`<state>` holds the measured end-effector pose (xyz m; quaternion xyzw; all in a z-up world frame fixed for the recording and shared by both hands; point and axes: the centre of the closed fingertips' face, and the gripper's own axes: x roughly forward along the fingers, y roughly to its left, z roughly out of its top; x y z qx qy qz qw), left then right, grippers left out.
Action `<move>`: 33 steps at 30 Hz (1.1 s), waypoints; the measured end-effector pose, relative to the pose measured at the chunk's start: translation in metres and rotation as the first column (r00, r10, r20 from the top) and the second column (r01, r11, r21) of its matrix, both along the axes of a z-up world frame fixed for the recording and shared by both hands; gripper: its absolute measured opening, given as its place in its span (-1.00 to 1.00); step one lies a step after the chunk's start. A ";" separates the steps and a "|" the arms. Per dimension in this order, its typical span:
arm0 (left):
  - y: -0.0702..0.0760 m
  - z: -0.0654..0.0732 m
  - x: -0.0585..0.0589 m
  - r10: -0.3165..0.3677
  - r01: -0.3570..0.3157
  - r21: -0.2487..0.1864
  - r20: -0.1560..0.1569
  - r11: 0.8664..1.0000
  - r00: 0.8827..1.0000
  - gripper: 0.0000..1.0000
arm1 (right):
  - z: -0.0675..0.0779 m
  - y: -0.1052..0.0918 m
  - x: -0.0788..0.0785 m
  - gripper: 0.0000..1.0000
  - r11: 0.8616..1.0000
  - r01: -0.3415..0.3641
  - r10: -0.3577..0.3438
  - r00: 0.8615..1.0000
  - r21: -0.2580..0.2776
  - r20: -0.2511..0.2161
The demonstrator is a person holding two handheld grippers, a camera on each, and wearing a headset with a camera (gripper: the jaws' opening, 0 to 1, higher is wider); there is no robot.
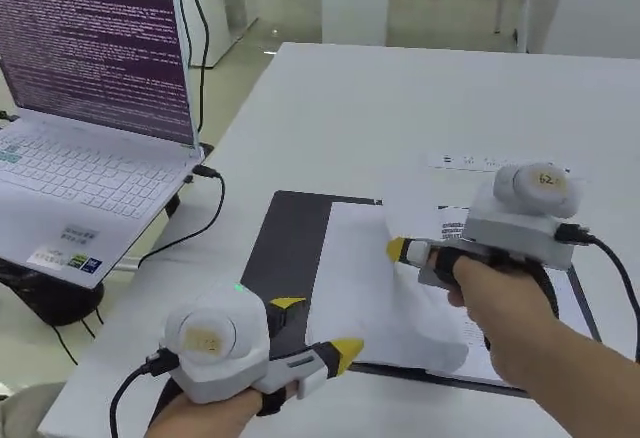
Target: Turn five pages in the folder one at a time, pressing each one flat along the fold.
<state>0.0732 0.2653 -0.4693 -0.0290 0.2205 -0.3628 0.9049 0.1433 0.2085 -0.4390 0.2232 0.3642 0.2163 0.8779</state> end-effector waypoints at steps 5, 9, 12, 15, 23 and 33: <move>0.019 -0.005 0.000 0.039 -0.039 0.000 -0.020 0.999 0.999 0.06 | -0.021 0.020 0.001 -1.00 1.000 -0.008 0.008 0.997 -0.008 -0.078; 0.025 -0.009 -0.002 0.050 -0.050 -0.001 -0.032 0.999 0.998 0.05 | -0.039 0.031 0.009 -1.00 1.000 -0.016 0.013 0.992 -0.018 -0.122; 0.027 -0.011 -0.004 0.053 -0.053 -0.001 -0.042 0.999 0.998 0.05 | -0.055 0.039 0.020 -1.00 1.000 -0.020 0.017 0.988 -0.020 -0.152; 0.027 -0.013 -0.005 0.052 -0.052 0.005 -0.046 0.999 0.998 0.05 | -0.066 0.043 0.024 -1.00 1.000 -0.012 0.012 0.982 -0.002 -0.188; 0.032 -0.017 -0.008 0.075 -0.074 0.008 -0.068 0.997 0.995 0.04 | -0.097 0.053 0.029 -1.00 1.000 -0.008 0.006 0.972 -0.006 -0.236; 0.031 -0.026 -0.007 0.073 -0.071 0.025 -0.090 0.997 0.993 0.02 | -0.109 0.058 0.027 -0.92 0.991 0.048 -0.020 0.976 0.125 -0.217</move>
